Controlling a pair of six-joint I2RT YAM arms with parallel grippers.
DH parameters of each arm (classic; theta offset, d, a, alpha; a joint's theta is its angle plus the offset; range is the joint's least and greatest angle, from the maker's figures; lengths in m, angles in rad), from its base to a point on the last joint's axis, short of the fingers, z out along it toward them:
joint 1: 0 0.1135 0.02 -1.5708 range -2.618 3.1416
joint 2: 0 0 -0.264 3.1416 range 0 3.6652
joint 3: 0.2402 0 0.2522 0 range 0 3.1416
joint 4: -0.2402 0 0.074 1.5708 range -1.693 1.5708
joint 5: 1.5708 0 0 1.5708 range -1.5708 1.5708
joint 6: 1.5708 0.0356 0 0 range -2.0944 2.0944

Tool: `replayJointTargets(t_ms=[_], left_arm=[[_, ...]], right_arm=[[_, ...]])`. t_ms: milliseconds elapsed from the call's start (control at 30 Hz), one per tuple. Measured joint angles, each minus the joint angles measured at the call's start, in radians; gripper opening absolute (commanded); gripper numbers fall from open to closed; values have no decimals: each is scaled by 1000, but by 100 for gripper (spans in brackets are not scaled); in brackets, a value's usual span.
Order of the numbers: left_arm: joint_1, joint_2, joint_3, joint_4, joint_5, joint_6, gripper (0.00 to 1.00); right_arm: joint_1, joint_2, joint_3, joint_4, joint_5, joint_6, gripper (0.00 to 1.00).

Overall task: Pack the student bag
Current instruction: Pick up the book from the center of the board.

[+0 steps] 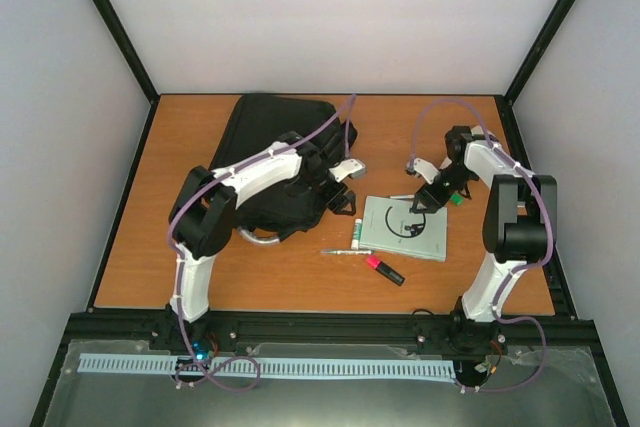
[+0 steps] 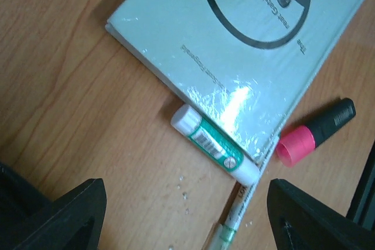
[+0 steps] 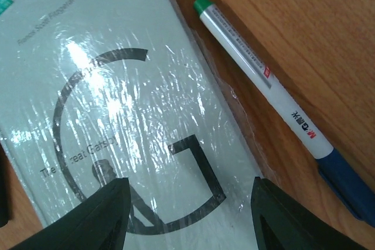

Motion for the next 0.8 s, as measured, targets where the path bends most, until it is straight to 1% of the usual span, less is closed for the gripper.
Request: replayJointTargets(t_ms=[300,567,800], left_arm=[[0,148,143,41,29,-80,78],[0,235,188,53,60,-114,77],[-4,307,238,58,103,-129,69]], right_arm=[[0,63,1,35,4,32,58],[0,70,1,42,-1,43,58],[0,76,-37,84,13,77,56]])
